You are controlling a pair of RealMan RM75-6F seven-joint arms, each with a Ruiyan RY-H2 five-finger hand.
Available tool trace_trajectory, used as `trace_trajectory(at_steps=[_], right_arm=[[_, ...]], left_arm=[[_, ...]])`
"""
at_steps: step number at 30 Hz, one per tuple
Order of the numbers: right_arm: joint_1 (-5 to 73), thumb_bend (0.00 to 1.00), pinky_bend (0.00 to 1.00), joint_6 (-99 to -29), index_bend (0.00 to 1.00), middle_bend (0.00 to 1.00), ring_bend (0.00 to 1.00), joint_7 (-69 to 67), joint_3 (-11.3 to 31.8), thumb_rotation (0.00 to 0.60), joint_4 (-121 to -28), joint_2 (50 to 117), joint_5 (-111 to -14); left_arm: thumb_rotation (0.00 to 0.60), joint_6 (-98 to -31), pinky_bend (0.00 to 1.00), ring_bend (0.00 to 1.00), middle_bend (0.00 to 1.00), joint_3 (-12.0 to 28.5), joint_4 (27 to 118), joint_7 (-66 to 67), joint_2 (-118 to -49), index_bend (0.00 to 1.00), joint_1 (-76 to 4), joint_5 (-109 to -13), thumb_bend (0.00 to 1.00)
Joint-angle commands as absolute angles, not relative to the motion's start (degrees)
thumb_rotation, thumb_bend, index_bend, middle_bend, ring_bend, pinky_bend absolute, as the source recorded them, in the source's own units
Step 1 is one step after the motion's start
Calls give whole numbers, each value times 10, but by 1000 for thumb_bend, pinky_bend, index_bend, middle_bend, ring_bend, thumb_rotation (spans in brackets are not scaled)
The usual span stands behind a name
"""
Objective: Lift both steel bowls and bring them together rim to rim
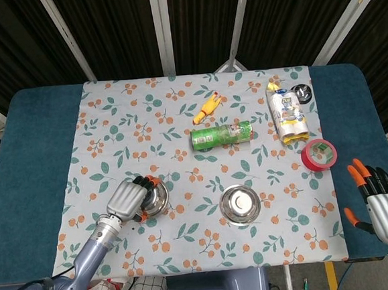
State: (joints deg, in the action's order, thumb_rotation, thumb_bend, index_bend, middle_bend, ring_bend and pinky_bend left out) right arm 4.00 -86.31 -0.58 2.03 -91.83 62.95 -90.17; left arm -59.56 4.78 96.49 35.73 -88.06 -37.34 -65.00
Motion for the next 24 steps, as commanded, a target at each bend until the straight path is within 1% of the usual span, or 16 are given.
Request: trace_trajectory(at_steps=[1,4,8,12,13,16,18,21,24], right_arm=[[44,363,0,-863,0,0,0,-2,20,600,-916,635,-910],[53,364,0,-854,0,0,0,-9,14,600,-914,640,-928],[80,364,0,-817,0,0,0,-14,7,600,-917,646,-952],[116,363,0,-756,0,0,0,18,3,600,-943,652,-962],[129,363,0,-732,0,0,0,30,-1,600,-957,655,-967],[149,363,0,-695,0,0,0,53,-9,600,-979,661,-979],[168,363,0,-658,0,0,0,71,-18,600,-1000,668,-989],[191,364,0,-611,0,0,0,94,-20,600,-1027,677,-982],[207,361,0,-578,0,0,0,109,-18,600,-1044,687,-966]], left_arm=[[600,-617,713,517,590,46,982,292,-842,395,-358,-707,307],[600,-628,713,517,589,47,984,250,-823,401,-352,-737,308],[600,-640,713,517,588,49,983,203,-798,407,-344,-765,307],[600,-649,713,515,587,53,986,173,-775,416,-341,-783,307],[600,-652,713,515,587,57,988,169,-768,415,-341,-785,308],[600,-658,713,515,586,63,992,170,-759,412,-341,-786,308],[600,-663,712,515,586,67,994,172,-752,411,-339,-782,308],[600,-668,712,515,586,69,995,170,-744,411,-335,-781,308],[600,-670,712,515,586,67,994,163,-739,410,-331,-783,307]])
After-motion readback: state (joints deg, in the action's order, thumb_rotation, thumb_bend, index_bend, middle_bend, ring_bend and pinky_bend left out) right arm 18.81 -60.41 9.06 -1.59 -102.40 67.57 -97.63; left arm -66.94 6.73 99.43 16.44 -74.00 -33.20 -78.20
